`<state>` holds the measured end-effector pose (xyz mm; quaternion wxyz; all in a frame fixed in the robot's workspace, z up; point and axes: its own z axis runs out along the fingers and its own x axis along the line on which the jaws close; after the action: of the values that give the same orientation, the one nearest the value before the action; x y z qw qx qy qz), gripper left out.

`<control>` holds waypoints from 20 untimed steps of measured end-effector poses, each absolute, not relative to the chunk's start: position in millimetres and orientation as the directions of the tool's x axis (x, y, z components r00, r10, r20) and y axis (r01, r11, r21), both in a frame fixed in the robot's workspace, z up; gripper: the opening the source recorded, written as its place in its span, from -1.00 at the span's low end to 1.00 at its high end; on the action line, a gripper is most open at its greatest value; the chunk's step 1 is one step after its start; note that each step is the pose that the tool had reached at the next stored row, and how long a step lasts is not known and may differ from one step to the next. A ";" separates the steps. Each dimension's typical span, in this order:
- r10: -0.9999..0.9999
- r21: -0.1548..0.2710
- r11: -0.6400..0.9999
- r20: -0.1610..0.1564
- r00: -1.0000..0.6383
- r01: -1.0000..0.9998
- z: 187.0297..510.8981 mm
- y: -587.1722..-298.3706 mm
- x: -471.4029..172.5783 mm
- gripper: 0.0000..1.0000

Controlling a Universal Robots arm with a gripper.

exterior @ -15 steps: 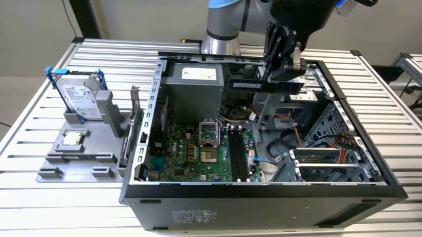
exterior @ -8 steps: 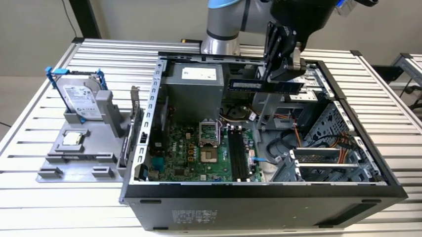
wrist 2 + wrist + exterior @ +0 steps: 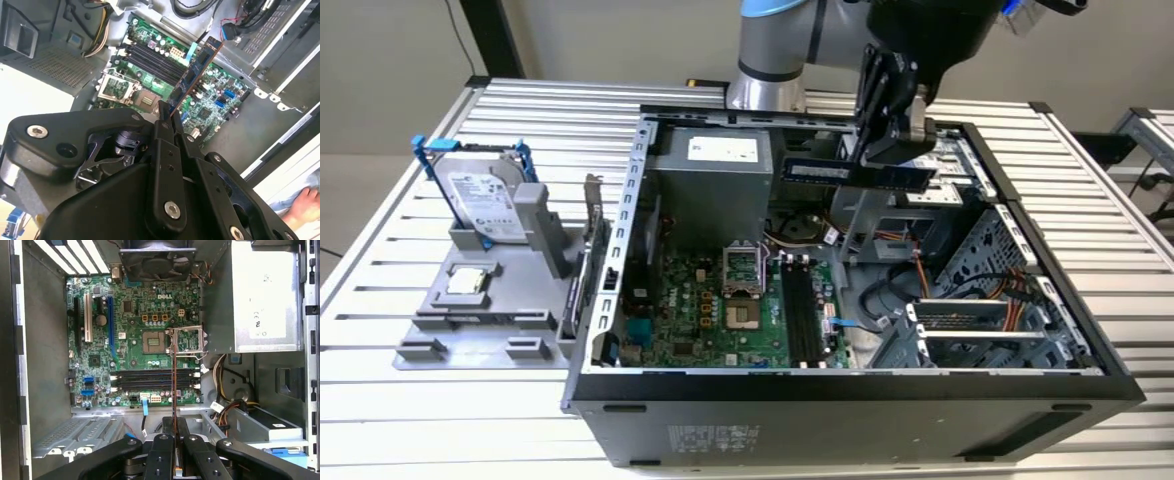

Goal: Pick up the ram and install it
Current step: 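Pick up the ram and move it above insertion slot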

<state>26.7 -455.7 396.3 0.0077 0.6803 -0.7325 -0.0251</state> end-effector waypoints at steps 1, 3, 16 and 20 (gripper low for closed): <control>-0.996 0.047 0.080 -0.023 -0.082 -0.996 396.3 -455.7 26.7 -1.00; -0.995 0.047 0.095 -0.023 -0.096 -0.994 396.4 -455.7 26.6 -1.00; -0.978 0.047 0.208 -0.023 -0.209 -0.977 396.3 -455.7 26.7 -1.00; -0.969 0.047 0.245 -0.023 -0.246 -0.968 396.3 -455.7 26.7 -1.00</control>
<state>26.7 -455.7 396.3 0.0055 0.6139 -0.7890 -0.0257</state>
